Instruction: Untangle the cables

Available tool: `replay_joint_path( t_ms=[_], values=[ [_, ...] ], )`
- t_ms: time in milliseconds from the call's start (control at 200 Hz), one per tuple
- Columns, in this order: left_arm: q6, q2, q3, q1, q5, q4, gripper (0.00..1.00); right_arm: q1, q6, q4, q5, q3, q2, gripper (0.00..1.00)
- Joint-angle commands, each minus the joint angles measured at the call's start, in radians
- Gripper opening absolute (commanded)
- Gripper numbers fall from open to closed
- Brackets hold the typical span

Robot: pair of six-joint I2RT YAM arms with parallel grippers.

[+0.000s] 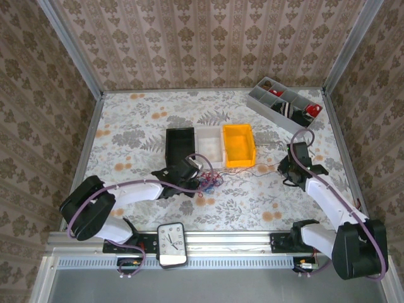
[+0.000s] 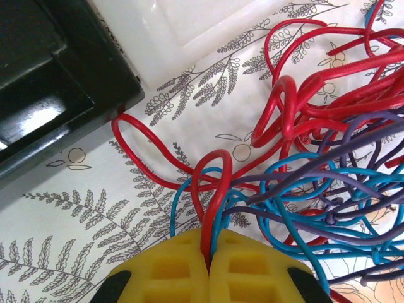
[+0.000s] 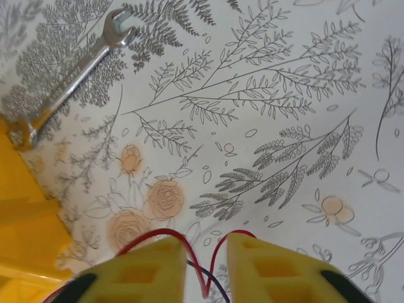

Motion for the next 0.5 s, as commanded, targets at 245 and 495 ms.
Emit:
replay_joint_path(
  t_ms=[245,495],
  values=[
    [-0.073,-0.014,-0.019,-0.002,-0.131,-0.115,0.0,-0.044,-0.062,0.041,0.081,0.101,0.106,0.0],
    [-0.201,-0.109,-0.056,0.058,-0.27,-0.268,0.0,-0.191,-0.086,0.047,0.084,0.196,0.167,0.0]
  ],
)
